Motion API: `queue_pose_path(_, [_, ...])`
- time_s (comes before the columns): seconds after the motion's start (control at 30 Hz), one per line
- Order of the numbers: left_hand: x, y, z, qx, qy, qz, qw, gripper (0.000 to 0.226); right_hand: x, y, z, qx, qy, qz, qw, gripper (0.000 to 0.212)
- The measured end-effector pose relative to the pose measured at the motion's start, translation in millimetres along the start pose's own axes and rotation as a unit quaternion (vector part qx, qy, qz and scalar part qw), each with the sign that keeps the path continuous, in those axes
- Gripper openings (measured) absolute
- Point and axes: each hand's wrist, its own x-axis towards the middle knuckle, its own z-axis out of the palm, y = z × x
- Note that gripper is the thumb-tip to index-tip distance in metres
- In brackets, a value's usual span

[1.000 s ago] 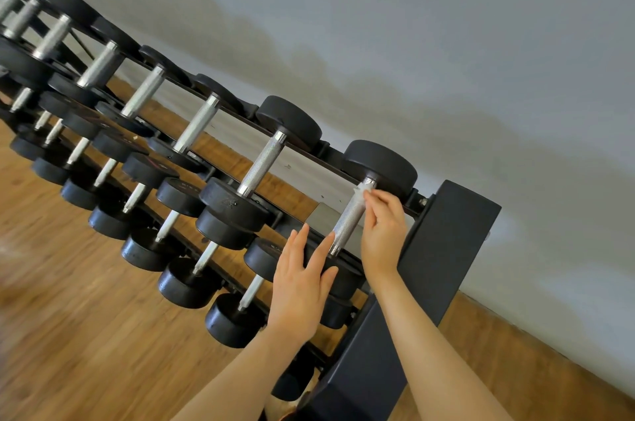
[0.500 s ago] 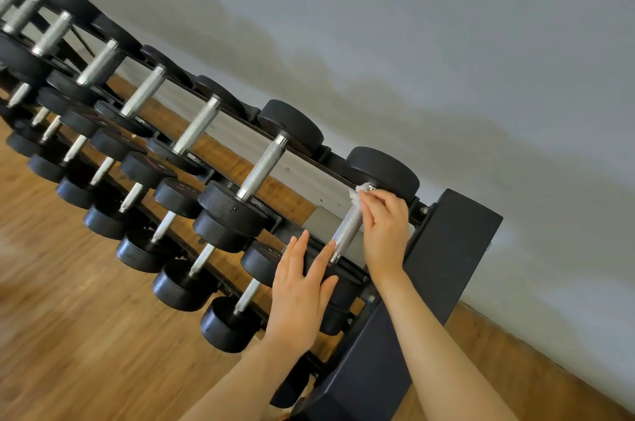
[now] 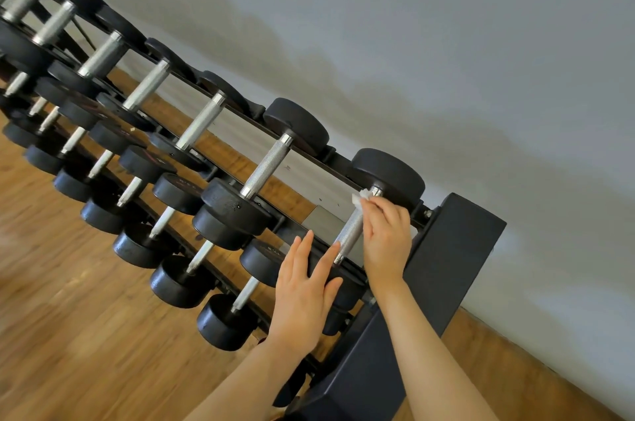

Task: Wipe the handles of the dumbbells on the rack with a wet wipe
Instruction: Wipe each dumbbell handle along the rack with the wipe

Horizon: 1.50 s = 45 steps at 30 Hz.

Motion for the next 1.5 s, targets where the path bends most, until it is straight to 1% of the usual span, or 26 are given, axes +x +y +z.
queue_pose_path(0.1, [-1, -1, 1, -0.01, 0.006, 0.004, 1.0, 0.053, -5, 6, -2, 0.0, -0.024, -0.036, 0.999, 0.03])
queue_pose_path(0.2, [0, -1, 2, -0.01, 0.01, 0.004, 1.0, 0.054, 2, 14, -6, -0.01, -0.043, -0.068, 0.997, 0.031])
queue_pose_path(0.33, [0, -1, 2, -0.01, 0.01, 0.0, 1.0, 0.056, 4, 15, -5, -0.015, -0.053, -0.045, 0.997, 0.032])
queue_pose_path(0.47, [0, -2, 4, -0.006, 0.017, 0.005, 1.0, 0.051, -6, 20, -7, -0.023, -0.084, -0.087, 0.992, 0.042])
queue_pose_path(0.53, [0, -2, 5, -0.001, 0.021, 0.007, 1.0, 0.051, 1, 25, -9, -0.037, -0.102, -0.091, 0.99, 0.046])
queue_pose_path(0.67, [0, -1, 4, 0.006, 0.02, 0.003, 1.0, 0.051, 9, 24, -10, -0.06, -0.109, -0.083, 0.989, 0.046])
queue_pose_path(0.87, [0, -1, 3, 0.006, 0.011, -0.004, 1.0, 0.053, 10, 34, -11, -0.064, -0.126, -0.137, 0.98, 0.05])
queue_pose_path(1.0, [0, -2, 3, 0.007, 0.007, -0.005, 1.0, 0.054, 17, 31, -11, -0.055, -0.118, -0.115, 0.985, 0.049])
queue_pose_path(1.1, [-1, -2, 2, 0.003, 0.008, -0.003, 1.0, 0.053, 7, 30, -7, -0.022, -0.167, -0.167, 0.971, 0.055])
queue_pose_path(1.17, [0, -1, 2, 0.002, 0.008, -0.002, 1.0, 0.053, 12, 34, -9, -0.027, -0.18, -0.19, 0.965, 0.054])
queue_pose_path(1.3, [0, -1, 1, 0.0, 0.004, -0.003, 1.0, 0.053, 28, 37, -14, -0.051, -0.157, -0.156, 0.974, 0.048])
queue_pose_path(1.43, [0, -1, 1, 0.002, 0.011, 0.005, 1.0, 0.051, 26, 38, -14, -0.039, -0.182, -0.18, 0.966, 0.052])
queue_pose_path(1.5, [0, -1, 2, 0.0, 0.016, 0.003, 1.0, 0.051, 30, 39, -15, -0.03, -0.18, -0.174, 0.968, 0.053])
